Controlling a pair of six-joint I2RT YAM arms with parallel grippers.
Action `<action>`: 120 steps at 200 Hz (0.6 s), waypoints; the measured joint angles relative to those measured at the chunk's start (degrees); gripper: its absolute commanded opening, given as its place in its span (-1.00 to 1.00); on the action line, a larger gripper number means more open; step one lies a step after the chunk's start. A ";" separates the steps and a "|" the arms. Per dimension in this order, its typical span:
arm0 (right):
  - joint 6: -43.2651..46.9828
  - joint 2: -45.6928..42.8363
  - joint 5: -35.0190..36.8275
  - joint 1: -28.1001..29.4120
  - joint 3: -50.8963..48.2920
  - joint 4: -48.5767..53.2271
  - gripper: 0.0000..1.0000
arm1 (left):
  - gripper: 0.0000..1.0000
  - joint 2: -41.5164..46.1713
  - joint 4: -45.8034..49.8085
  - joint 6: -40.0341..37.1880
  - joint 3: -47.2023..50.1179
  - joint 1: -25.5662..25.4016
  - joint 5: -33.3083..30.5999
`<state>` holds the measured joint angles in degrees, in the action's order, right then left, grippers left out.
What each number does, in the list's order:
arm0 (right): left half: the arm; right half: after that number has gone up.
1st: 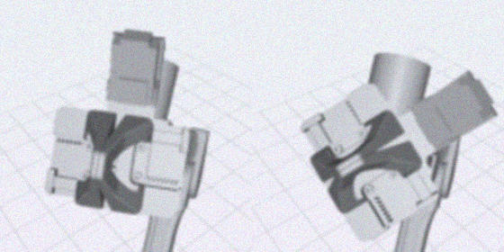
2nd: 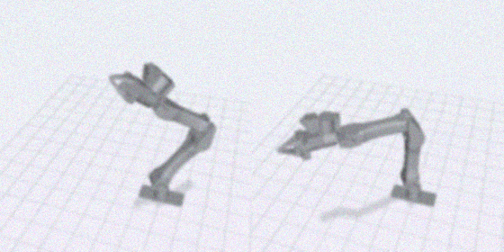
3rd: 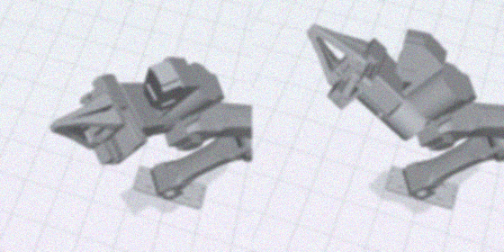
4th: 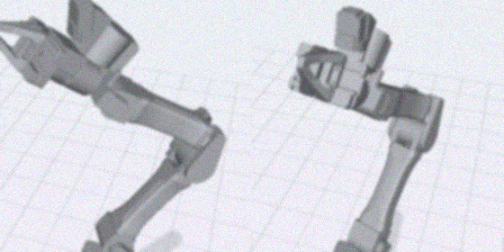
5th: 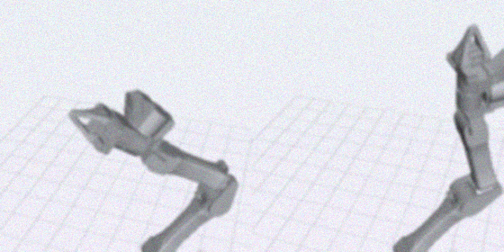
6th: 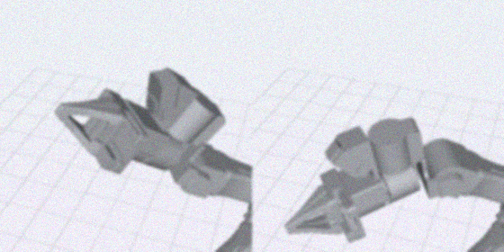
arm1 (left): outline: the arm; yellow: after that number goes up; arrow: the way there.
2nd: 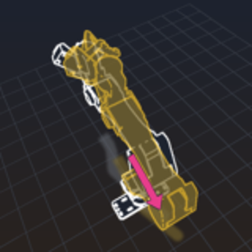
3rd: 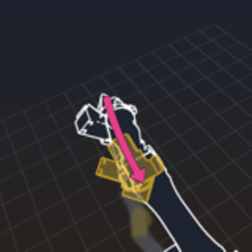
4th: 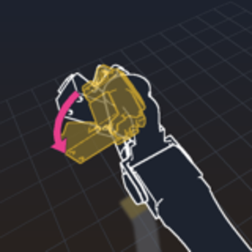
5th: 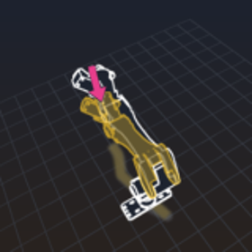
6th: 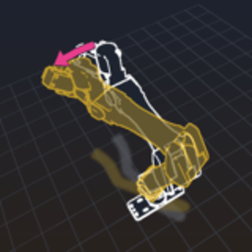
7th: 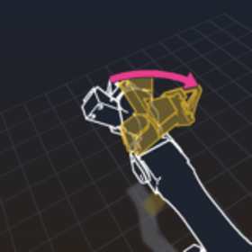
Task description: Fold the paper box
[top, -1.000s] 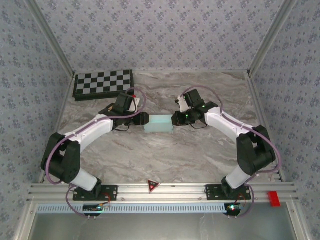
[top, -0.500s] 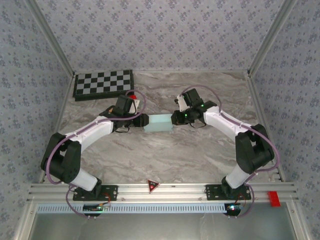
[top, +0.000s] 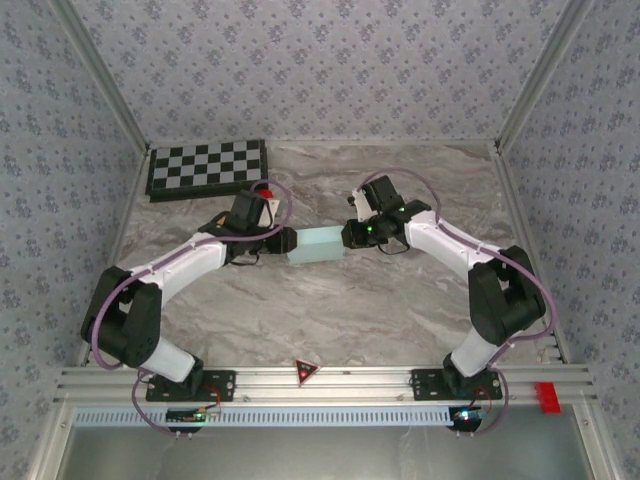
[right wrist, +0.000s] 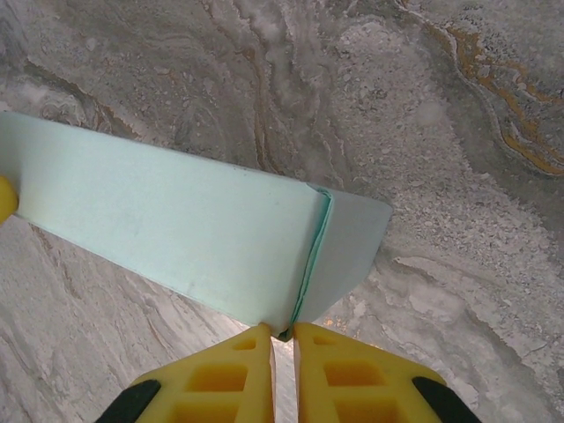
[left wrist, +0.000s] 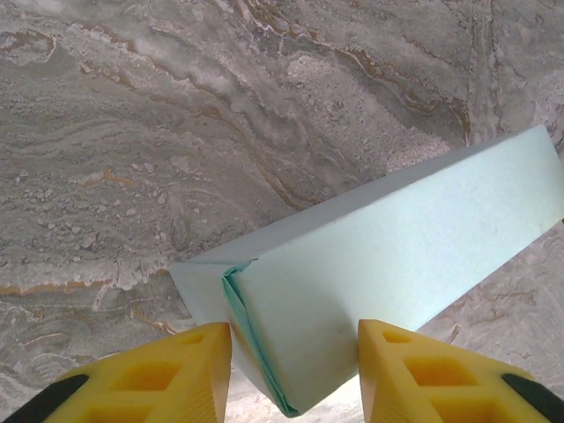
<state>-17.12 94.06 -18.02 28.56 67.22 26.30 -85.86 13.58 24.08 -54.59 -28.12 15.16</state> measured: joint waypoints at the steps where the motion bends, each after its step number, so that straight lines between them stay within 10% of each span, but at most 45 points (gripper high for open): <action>1: 0.00 0.00 0.00 0.00 0.02 0.04 -0.70 | -0.18 -0.02 0.20 0.02 -0.09 0.00 0.02; 120: 0.44 -11.56 5.22 -2.34 -4.63 1.84 -0.17 | 0.58 -1.27 9.86 -8.59 -10.19 0.00 -3.04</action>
<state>-16.69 82.50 -12.80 26.22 62.59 28.14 -87.13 23.44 15.49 -64.77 -28.12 12.12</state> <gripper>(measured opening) 0.413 0.719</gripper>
